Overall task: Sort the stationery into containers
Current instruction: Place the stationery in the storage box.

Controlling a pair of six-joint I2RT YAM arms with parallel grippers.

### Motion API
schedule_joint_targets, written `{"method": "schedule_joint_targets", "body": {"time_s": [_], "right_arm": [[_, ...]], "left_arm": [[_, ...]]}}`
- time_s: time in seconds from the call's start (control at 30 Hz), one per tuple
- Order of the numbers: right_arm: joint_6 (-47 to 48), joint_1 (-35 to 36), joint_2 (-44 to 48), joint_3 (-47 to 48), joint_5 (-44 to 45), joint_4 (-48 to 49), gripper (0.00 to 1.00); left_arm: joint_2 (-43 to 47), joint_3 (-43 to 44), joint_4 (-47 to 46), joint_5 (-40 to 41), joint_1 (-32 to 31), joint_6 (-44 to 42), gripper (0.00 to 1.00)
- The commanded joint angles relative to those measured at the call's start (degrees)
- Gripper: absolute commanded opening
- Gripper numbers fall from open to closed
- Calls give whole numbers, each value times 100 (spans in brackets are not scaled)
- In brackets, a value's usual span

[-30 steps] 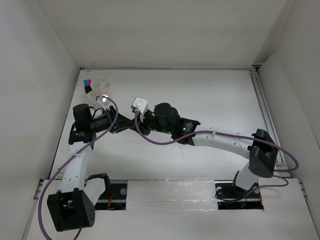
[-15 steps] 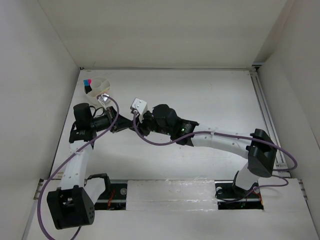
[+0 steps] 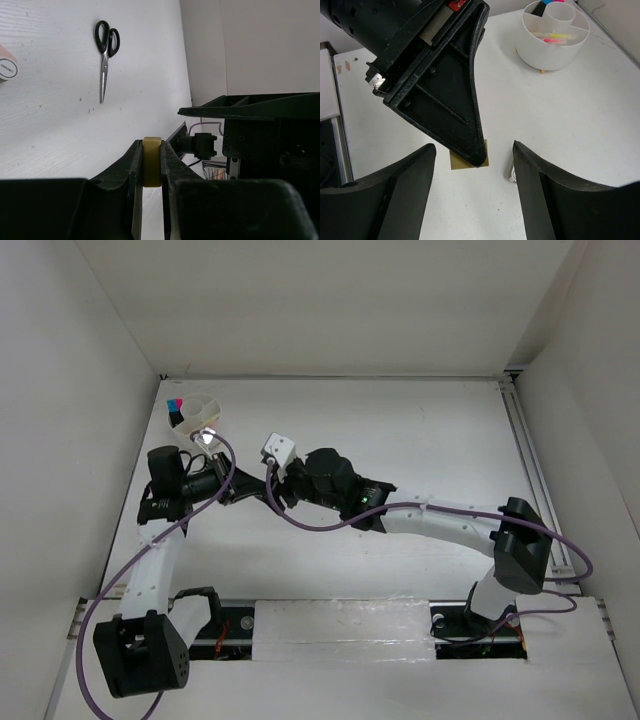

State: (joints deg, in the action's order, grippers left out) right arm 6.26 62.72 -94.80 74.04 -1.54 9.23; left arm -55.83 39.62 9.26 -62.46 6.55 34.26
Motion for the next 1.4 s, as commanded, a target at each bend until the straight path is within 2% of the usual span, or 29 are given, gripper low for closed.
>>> {"method": "schedule_joint_targets", "body": {"time_s": [0.0, 0.13, 0.23, 0.5, 0.53, 0.63, 0.7, 0.8, 0.83, 0.9, 0.93, 0.97, 1.0, 1.07, 1.1, 1.17, 1.23, 1.37], "right_arm": [[51, 30, 173, 14, 110, 465, 69], [51, 30, 226, -39, 163, 465, 70], [51, 30, 296, -100, 216, 465, 71], [-239, 30, 1269, -854, 777, 465, 79], [-326, 30, 1376, -943, 865, 413, 86], [-686, 82, 1728, -1251, 1269, 351, 87], [-880, 161, 1851, -1357, 1621, 298, 87], [-1354, 284, 2035, -1471, 1980, 62, 88], [-1356, 285, 2036, -1471, 2034, 61, 88], [-1470, 355, 2098, -1559, 2096, -1, 88], [-1548, 425, 2150, -1646, 2096, -1, 88], [-1549, 478, 2150, -1726, 2096, -1, 88], [-1619, 478, 2150, -1726, 2096, -1, 88], [-1689, 531, 2203, -1788, 2149, -1, 88], [-1759, 531, 2203, -1788, 2149, -62, 88], [-1812, 662, 2203, -1841, 2149, -62, 88], [-1874, 715, 2203, -1893, 2096, -62, 88], [-1988, 768, 2019, -1893, 2096, -62, 88]], "left_arm": [[29, 178, -20, 93, 22, -139, 0], [29, 178, -73, 93, 22, -86, 0], [29, 231, 41, 540, 22, -86, 0], [-313, 1187, 568, 3131, 22, -61, 0], [-479, 1546, 621, 3682, 22, 1, 0], [-787, 2222, 569, 4598, 22, 431, 0], [-1349, 2654, 568, 4943, 22, 634, 0], [-2289, 3768, 568, 5524, 22, 1142, 0], [-2500, 3773, 638, 5638, 22, 1144, 0], [-3116, 4386, 639, 5980, -31, 1389, 0], [-3335, 4640, 743, 6165, -109, 1390, 0], [-3581, 5365, 892, 6323, -162, 1469, 0], [-4167, 5807, 1094, 6708, -293, 1522, 0], [-4724, 6617, 1797, 7079, -356, 1645, 0], [-5196, 7273, 1982, 7228, -356, 1724, 0], [-5551, 7787, 2447, 7519, -356, 1979, 0], [-5849, 8183, 2528, 7695, -356, 2119, 0], [-6325, 8633, 2959, 7836, -295, 2471, 0]]}}
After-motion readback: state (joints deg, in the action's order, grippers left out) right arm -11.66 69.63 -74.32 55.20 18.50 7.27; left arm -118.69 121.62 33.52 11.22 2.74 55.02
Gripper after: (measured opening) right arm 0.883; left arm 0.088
